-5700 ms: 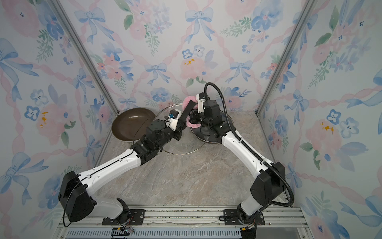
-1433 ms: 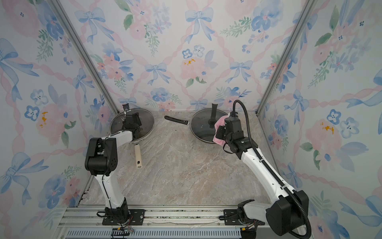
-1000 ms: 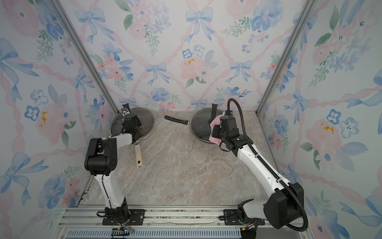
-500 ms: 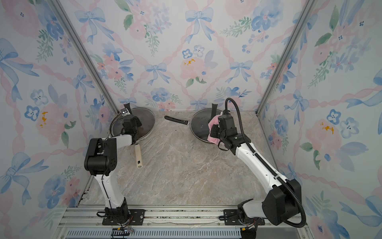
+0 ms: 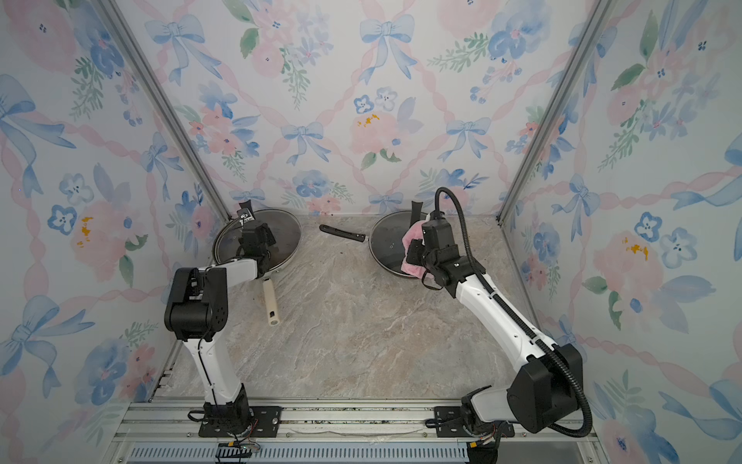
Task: Wipe the pot lid with a cloth
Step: Place the pot lid on the cooking pot.
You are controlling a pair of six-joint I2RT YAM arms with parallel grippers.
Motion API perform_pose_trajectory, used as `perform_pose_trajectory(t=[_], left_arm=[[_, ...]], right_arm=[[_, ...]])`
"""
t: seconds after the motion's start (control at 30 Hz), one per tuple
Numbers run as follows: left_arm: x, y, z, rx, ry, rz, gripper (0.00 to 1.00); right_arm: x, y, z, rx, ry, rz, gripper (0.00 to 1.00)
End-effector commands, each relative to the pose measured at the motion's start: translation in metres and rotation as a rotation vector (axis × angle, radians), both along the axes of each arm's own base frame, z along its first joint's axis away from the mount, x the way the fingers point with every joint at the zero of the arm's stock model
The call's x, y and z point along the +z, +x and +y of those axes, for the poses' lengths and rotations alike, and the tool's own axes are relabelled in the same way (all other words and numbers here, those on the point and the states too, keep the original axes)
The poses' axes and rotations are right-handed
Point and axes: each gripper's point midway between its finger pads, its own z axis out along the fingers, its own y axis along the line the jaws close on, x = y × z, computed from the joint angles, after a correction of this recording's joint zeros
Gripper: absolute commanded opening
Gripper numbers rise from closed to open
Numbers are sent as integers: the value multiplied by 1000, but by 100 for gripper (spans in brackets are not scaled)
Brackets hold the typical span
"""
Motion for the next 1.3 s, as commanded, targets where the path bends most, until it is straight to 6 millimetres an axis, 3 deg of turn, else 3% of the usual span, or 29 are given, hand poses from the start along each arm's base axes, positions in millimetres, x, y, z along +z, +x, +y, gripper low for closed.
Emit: perform_pose_trajectory(t=[0.0, 0.3, 0.5, 1.27], left_arm=[[-17, -13, 15, 74, 55, 99, 0], [0, 0, 2, 58, 135, 93, 0], [17, 6, 3, 66, 169, 72, 0], [-10, -5, 21, 113, 137, 114, 0]], right_arm=[[11, 1, 9, 28, 1, -22, 1], [10, -1, 10, 28, -2, -16, 1], [8, -3, 9, 25, -4, -14, 1], [12, -3, 15, 36, -11, -18, 1]])
